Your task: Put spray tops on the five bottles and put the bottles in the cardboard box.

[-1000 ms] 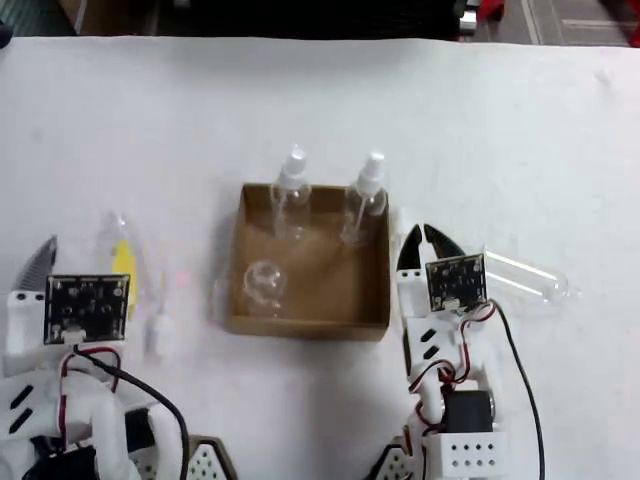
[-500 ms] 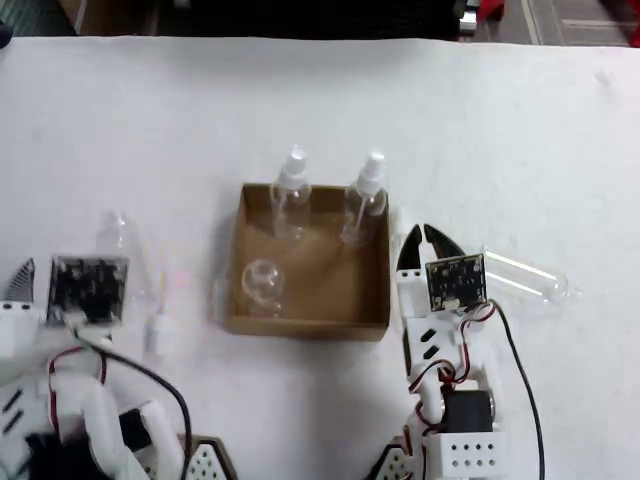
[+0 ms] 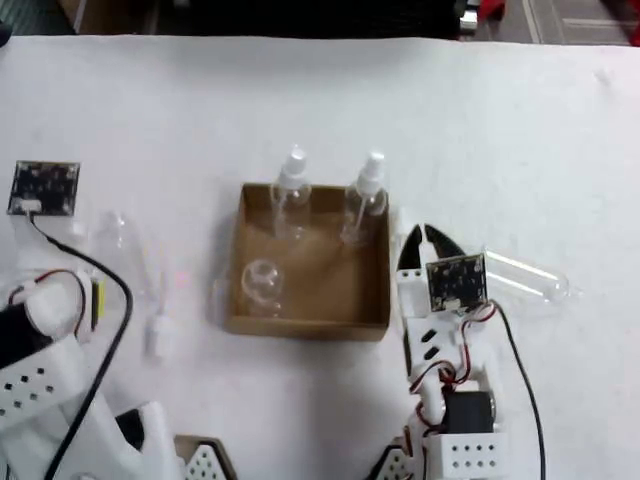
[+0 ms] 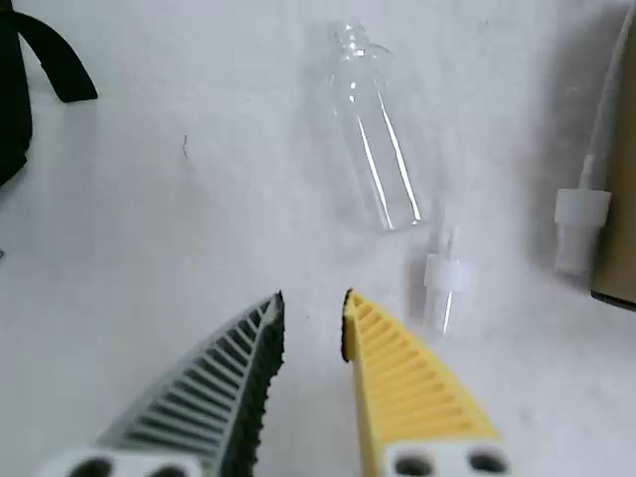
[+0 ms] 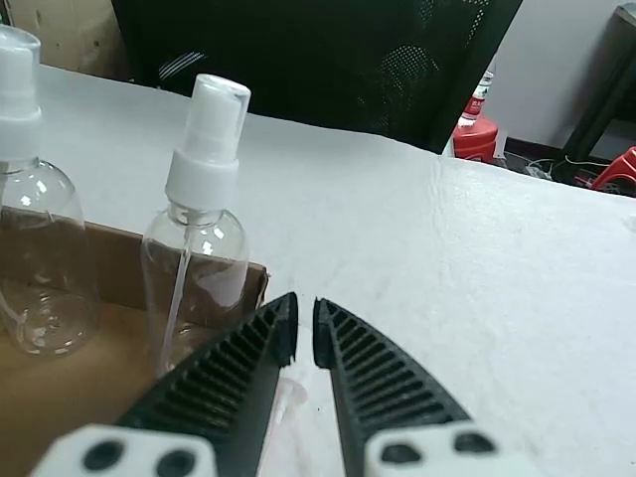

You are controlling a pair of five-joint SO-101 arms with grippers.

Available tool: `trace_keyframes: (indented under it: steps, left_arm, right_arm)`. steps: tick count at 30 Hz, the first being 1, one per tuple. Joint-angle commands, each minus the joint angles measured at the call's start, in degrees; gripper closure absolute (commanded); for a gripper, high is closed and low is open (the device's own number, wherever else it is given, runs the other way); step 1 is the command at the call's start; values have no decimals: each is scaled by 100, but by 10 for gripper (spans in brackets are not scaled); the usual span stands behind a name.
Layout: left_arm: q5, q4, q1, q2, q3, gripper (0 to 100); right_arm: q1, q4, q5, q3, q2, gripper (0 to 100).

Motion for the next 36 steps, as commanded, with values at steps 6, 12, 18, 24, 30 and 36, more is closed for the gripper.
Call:
trace_keyframes:
  steps: [6,12,18,24,30,36]
  left_arm:
    - [35,563,-22,-207,-492,904]
    - [35,721,-22,-382,-492,902]
    - [35,800,-22,-453,-492,902]
    - [35,800,-22,-453,-492,902]
    - [70,800,-22,-453,-492,902]
    - [88,563,356,-400,-193,823]
  right_arm:
    - [4,-13,62,132,-66,983]
    - [4,-13,62,132,-48,983]
    - [4,-4,62,132,-48,983]
    - [4,-4,62,132,-48,983]
    - [4,-4,62,132,-57,983]
    - [13,-4,62,132,-57,983]
